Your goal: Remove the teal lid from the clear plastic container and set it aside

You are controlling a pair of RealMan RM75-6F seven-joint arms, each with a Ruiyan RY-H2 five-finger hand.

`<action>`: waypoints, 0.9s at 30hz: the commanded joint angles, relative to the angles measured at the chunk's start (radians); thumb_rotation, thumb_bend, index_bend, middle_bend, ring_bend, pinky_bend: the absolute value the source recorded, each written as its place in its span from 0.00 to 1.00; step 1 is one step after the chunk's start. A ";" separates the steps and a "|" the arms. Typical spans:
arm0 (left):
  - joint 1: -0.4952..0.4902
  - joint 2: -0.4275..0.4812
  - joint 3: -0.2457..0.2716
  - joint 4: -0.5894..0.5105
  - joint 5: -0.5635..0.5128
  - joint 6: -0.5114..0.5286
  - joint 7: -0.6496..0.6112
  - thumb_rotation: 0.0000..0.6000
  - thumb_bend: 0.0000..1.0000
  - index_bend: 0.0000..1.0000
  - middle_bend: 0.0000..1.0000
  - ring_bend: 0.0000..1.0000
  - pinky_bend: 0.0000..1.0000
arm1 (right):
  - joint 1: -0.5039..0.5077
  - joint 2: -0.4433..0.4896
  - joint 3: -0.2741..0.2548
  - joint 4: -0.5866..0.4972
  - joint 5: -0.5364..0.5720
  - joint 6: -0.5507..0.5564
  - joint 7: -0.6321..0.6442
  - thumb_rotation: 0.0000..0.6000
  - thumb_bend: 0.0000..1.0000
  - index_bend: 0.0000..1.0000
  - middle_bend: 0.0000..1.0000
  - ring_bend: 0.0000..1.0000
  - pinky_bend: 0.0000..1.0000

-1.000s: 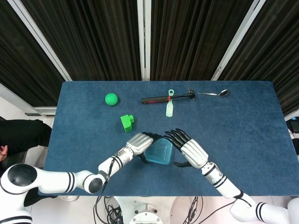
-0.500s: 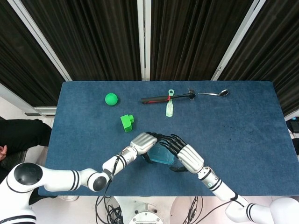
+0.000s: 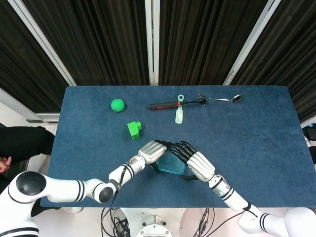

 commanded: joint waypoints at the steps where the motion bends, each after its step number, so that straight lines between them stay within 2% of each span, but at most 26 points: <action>1: -0.002 0.000 0.002 0.001 -0.002 0.000 0.001 1.00 0.11 0.17 0.21 0.14 0.21 | 0.002 0.000 0.001 0.000 0.002 0.002 0.000 1.00 0.00 0.00 0.01 0.00 0.00; 27: -0.009 -0.007 0.012 0.011 -0.007 0.010 0.002 1.00 0.11 0.17 0.21 0.14 0.21 | 0.012 0.006 0.009 -0.010 0.018 0.048 0.003 1.00 0.03 0.00 0.04 0.00 0.01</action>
